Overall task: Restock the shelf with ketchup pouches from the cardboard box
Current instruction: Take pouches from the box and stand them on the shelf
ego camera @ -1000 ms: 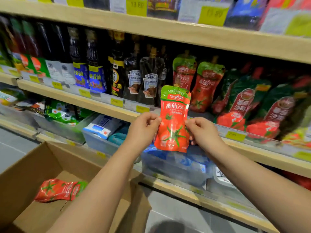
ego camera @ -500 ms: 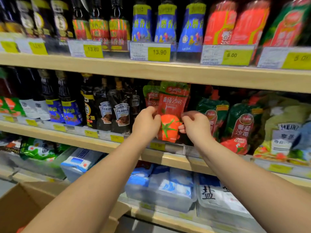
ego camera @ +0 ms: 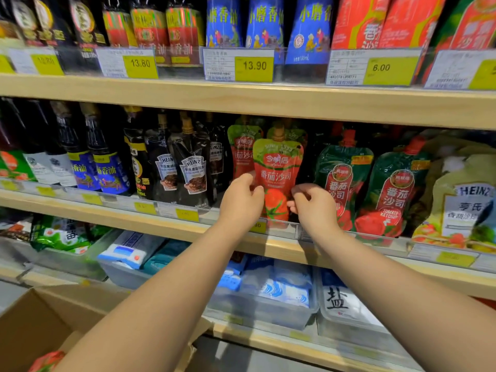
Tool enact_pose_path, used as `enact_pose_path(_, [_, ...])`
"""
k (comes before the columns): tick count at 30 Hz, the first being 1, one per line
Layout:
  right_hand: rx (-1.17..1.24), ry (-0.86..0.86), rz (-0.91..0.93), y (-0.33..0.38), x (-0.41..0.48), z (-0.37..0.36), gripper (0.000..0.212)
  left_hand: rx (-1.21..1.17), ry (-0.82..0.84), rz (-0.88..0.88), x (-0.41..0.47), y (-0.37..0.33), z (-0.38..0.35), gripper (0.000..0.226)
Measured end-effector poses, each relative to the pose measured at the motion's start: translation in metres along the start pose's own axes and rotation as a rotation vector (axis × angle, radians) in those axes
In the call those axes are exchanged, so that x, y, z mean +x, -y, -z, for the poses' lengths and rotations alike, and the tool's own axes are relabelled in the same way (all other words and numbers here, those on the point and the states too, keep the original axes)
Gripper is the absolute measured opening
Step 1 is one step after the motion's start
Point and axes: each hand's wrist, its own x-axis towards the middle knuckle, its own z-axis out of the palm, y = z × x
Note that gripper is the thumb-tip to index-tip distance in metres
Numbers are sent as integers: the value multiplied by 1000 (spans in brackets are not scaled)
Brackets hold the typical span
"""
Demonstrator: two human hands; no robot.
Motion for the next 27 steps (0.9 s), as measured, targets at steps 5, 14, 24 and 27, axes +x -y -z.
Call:
enact_pose_path(5, [-175, 37, 35, 2, -10, 0, 31, 8, 8, -27, -4, 13, -4, 45])
enact_pose_path(14, [-234, 77, 287, 13, -32, -3, 38, 79, 58, 35, -7, 10, -12, 42])
enact_pose_path(24, [-214, 23, 281, 17, -32, -1, 34, 58, 0, 50, -3, 7, -22, 45])
enact_pose_path(27, [-155, 17, 357, 22, -38, -11, 28, -153, -171, 36, -9, 18, -10, 43])
